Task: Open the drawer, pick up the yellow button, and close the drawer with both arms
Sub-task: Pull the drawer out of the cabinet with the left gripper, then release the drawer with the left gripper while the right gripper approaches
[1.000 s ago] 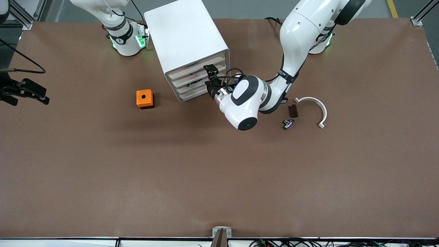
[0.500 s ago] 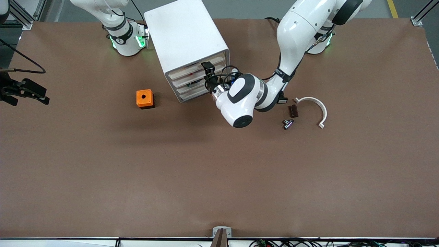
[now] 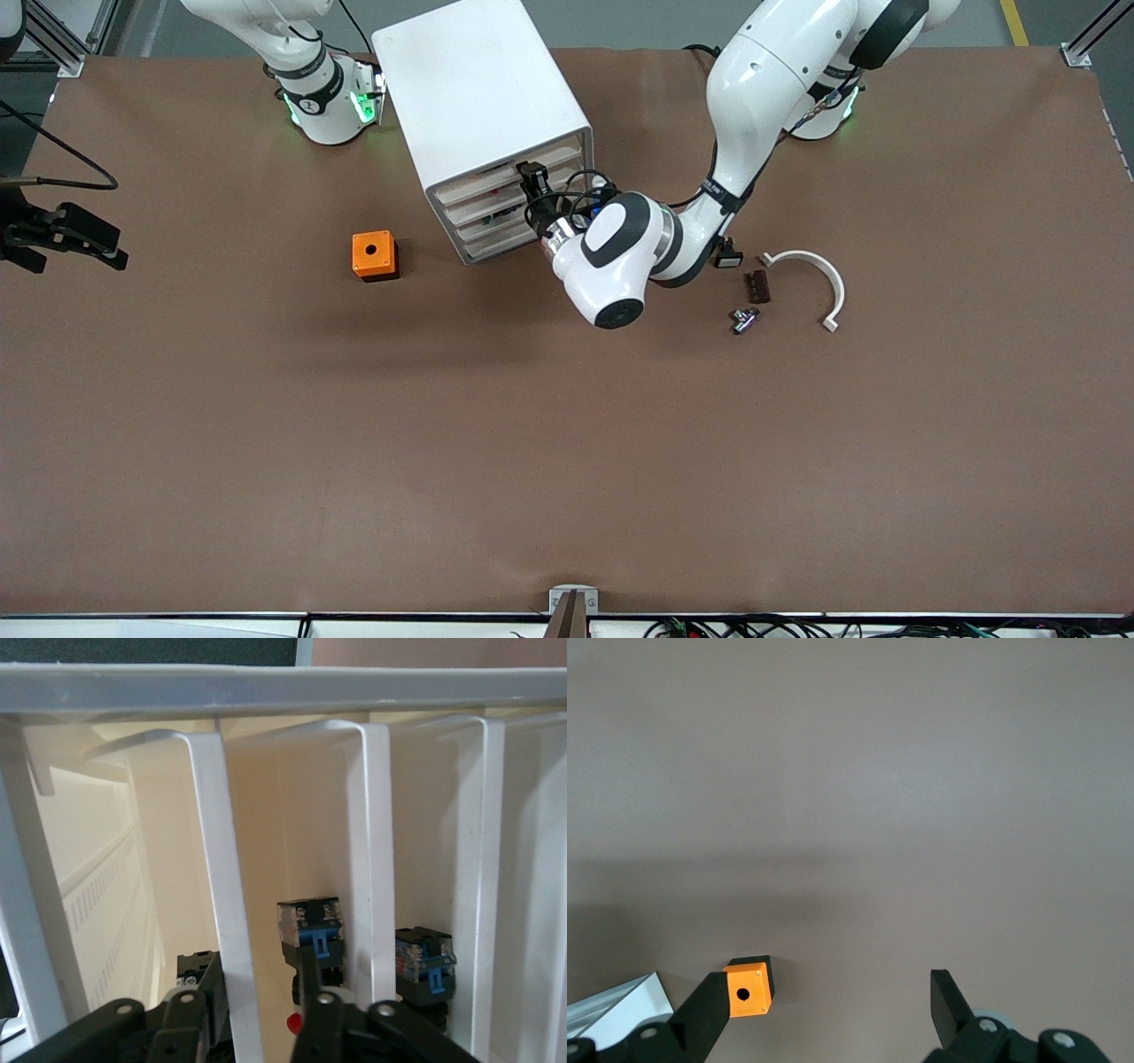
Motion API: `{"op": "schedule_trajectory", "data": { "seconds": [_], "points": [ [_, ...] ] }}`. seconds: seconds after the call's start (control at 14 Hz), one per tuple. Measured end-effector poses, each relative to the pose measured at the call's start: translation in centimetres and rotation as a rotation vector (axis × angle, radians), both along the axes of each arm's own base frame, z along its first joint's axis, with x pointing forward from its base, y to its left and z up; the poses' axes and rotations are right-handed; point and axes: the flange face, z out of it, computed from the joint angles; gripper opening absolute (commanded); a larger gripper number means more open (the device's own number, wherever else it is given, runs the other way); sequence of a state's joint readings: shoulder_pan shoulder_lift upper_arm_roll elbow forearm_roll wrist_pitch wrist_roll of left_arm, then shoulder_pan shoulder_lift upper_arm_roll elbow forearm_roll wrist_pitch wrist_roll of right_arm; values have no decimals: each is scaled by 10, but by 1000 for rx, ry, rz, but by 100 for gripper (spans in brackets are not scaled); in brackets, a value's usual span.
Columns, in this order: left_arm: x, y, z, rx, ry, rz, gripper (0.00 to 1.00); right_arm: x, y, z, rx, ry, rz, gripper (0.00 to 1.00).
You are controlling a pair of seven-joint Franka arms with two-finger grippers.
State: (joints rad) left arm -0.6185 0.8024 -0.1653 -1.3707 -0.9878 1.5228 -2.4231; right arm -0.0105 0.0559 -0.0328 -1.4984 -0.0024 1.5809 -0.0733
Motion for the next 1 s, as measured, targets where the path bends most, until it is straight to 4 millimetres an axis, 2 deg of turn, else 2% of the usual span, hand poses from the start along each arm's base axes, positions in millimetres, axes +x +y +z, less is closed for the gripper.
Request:
{"op": "schedule_trajectory", "data": {
  "seconds": [0.14, 0.21, 0.36, 0.57, 0.71, 0.86, 0.93, 1.0],
  "points": [
    [5, 3, 5, 6, 18, 14, 0, 0, 1, 0, 0, 0, 2, 100],
    [13, 9, 5, 11, 17, 31, 0, 0, 2, 0, 0, 0, 3, 100],
    [44, 36, 6, 12, 12, 92, 0, 0, 3, 0, 0, 0, 5, 100],
    [97, 89, 10, 0, -3, 197, 0, 1, 5, -1, 1, -1, 8, 100],
    [116, 109, 13, -5, -15, 240, 0, 2, 10, -3, 2, 1, 18, 100],
    [123, 116, 13, -5, -21, 260, 3, 5, 15, -7, 2, 8, 25, 100],
    [124, 118, 13, -5, -23, 263, 54, 7, 19, -9, 3, 8, 24, 100],
    [125, 118, 14, -4, -25, 264, 100, 9, 25, -11, 4, 3, 7, 100]
  ]
}}
